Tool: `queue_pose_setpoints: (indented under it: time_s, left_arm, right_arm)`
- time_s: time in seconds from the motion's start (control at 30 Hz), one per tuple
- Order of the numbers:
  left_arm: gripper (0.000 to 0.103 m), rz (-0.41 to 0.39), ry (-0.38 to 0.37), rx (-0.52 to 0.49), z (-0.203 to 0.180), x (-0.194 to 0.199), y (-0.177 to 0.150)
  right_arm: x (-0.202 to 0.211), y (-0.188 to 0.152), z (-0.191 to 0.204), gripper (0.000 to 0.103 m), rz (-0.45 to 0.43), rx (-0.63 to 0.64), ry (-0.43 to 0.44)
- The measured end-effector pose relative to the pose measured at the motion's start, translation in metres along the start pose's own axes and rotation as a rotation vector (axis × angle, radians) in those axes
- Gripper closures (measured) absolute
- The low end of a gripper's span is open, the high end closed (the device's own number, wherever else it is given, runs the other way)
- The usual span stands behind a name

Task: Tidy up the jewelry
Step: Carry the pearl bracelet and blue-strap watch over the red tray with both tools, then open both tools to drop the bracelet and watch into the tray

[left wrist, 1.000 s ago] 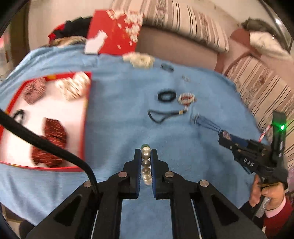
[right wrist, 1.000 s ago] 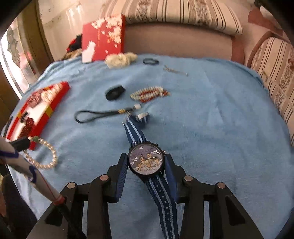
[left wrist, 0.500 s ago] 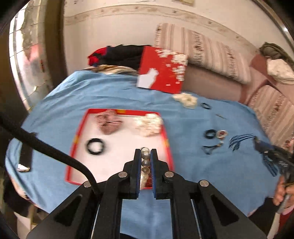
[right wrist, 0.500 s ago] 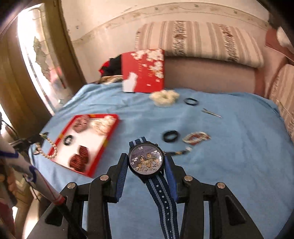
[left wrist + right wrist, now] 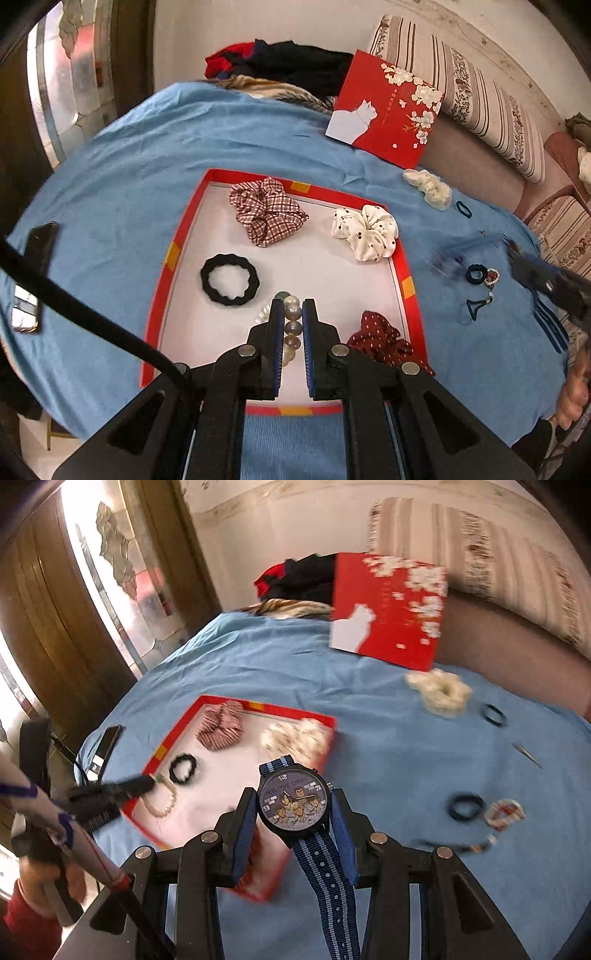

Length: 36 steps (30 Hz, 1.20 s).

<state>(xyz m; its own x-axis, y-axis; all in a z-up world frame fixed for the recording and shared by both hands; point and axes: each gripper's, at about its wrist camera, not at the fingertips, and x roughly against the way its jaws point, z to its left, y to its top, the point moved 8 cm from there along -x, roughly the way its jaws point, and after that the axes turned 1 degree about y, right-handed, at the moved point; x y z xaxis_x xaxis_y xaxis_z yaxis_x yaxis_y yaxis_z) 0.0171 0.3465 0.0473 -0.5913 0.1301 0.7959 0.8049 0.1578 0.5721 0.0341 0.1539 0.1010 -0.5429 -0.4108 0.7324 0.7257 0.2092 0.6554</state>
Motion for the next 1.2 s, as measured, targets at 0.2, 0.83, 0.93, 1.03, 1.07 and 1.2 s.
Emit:
queue_pose_setpoints:
  time_s: [0.2,0.83,0.93,1.03,1.07,1.2]
  left_arm:
    - [0.094,0.058,0.017,0.085,0.040,-0.032,-0.002]
    - [0.094,0.089,0.004,0.166,0.085,-0.051,-0.019]
    - [0.094,0.095,0.011,0.180,0.088,-0.055,-0.022]
    - [0.094,0.090,0.015,0.187,0.089,-0.055,-0.023]
    - [0.094,0.089,0.021,0.182,0.089,-0.055,-0.023]
    - [0.094,0.084,0.034,0.160,0.086,-0.054,-0.023]
  right_arm:
    - [-0.048,0.050,0.038,0.060,-0.033,-0.028,0.000]
    - [-0.146,-0.039,0.071,0.060,0.288,-0.056,0.089]
    - [-0.147,-0.034,0.073,0.060,0.275,-0.099,0.130]
    - [-0.156,-0.032,0.075,0.060,0.264,-0.097,0.131]
    - [-0.159,-0.031,0.075,0.060,0.263,-0.088,0.123]
    - [-0.164,-0.033,0.076,0.059,0.258,-0.048,0.105]
